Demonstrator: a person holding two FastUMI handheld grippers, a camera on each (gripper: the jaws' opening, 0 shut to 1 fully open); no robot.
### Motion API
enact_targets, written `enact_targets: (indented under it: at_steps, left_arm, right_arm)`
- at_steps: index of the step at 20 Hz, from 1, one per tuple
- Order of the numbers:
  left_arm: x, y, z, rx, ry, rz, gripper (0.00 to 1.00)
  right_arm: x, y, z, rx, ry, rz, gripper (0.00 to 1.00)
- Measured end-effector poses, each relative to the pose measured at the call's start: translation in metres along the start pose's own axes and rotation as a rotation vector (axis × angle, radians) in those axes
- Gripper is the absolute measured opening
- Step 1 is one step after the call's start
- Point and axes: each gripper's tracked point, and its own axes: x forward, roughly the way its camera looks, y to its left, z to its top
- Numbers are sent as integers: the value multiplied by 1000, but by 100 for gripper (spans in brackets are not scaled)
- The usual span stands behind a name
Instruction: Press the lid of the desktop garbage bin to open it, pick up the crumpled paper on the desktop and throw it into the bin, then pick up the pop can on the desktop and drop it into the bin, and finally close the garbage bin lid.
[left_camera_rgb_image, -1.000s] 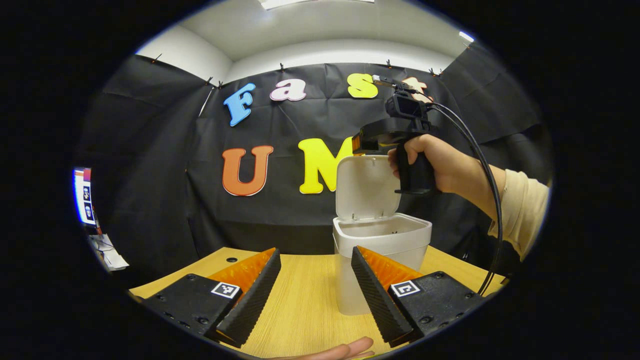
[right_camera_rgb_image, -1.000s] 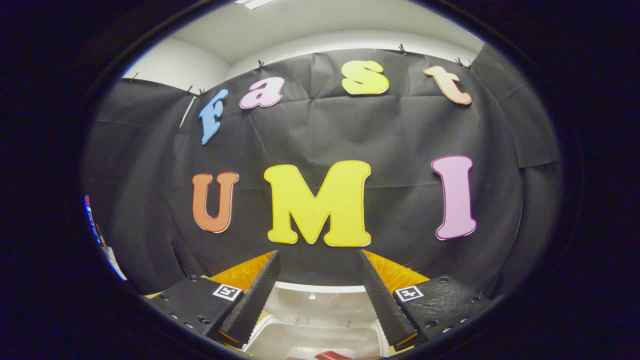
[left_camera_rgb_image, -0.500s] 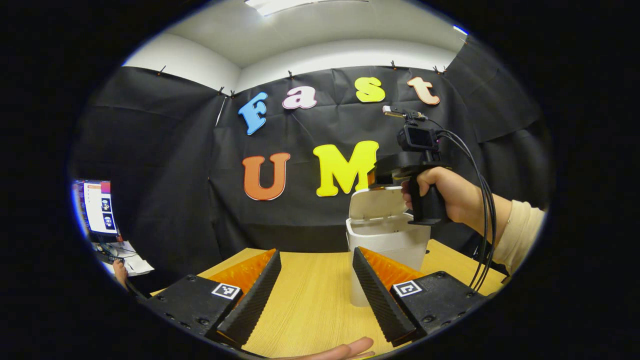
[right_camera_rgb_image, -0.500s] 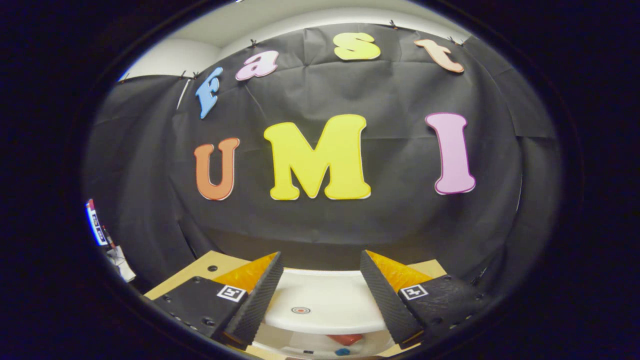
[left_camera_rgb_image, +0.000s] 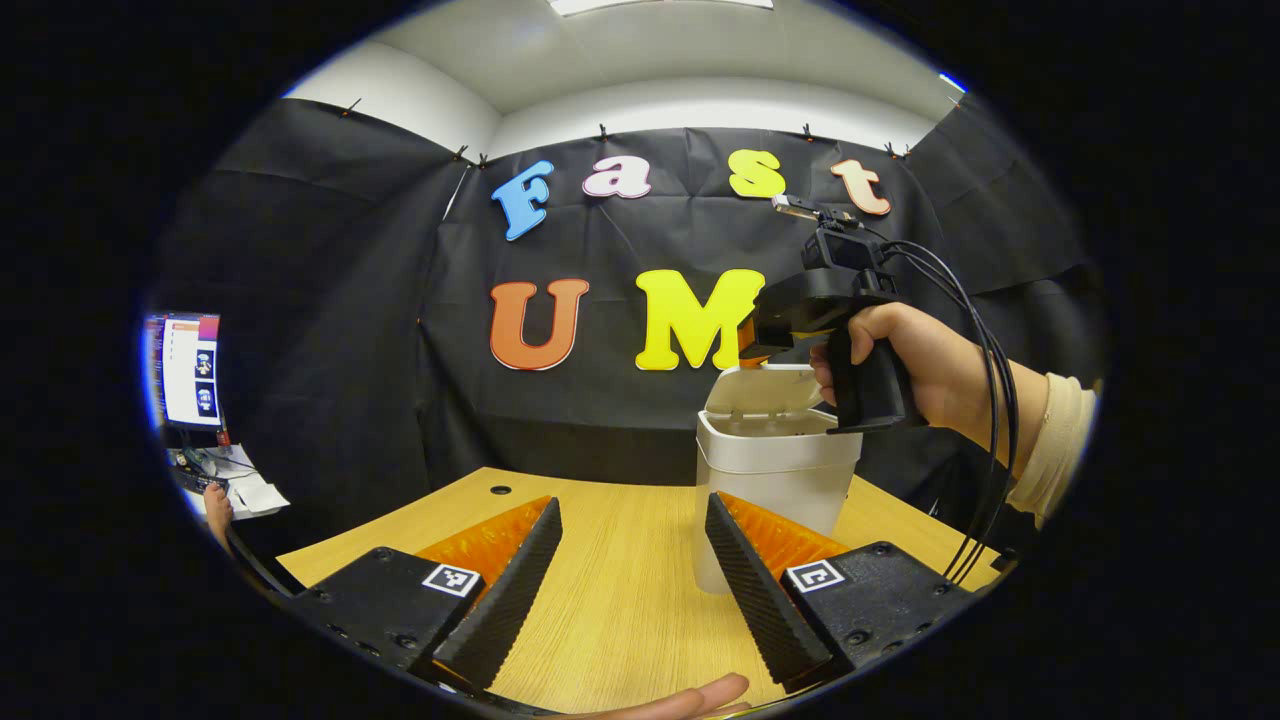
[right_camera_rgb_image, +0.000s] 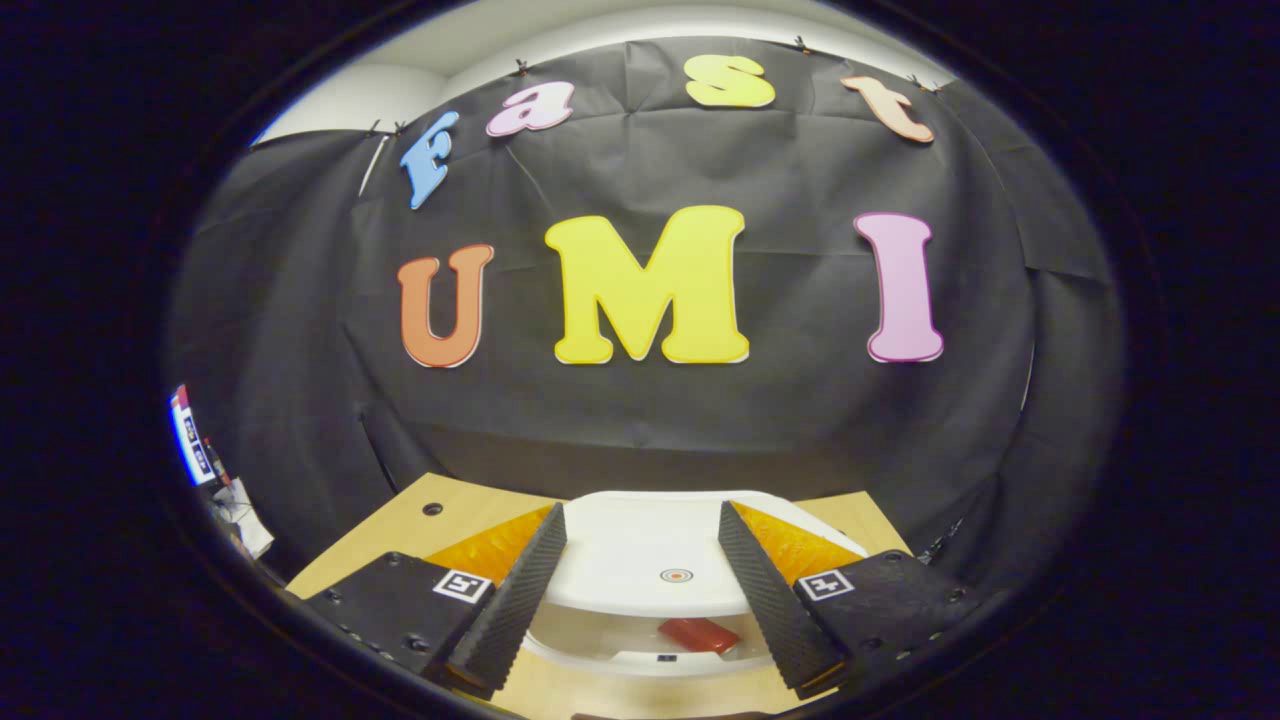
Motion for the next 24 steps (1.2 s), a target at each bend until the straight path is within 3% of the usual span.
enact_targets:
  at_steps: [3,15,24]
  left_arm:
    - [-3,-1,3,3,-30,-9,95]
    - [5,-5,-17,-18,-29,-57,95]
    - [14,8,-28,-40,-9,-41,95]
  right_arm:
    - [-3,-9,-14,1,36,-32,92]
    - [-16,-18,-64,-26,128,-27,95]
    - [-42,-25,-77,-16,102,-29,97]
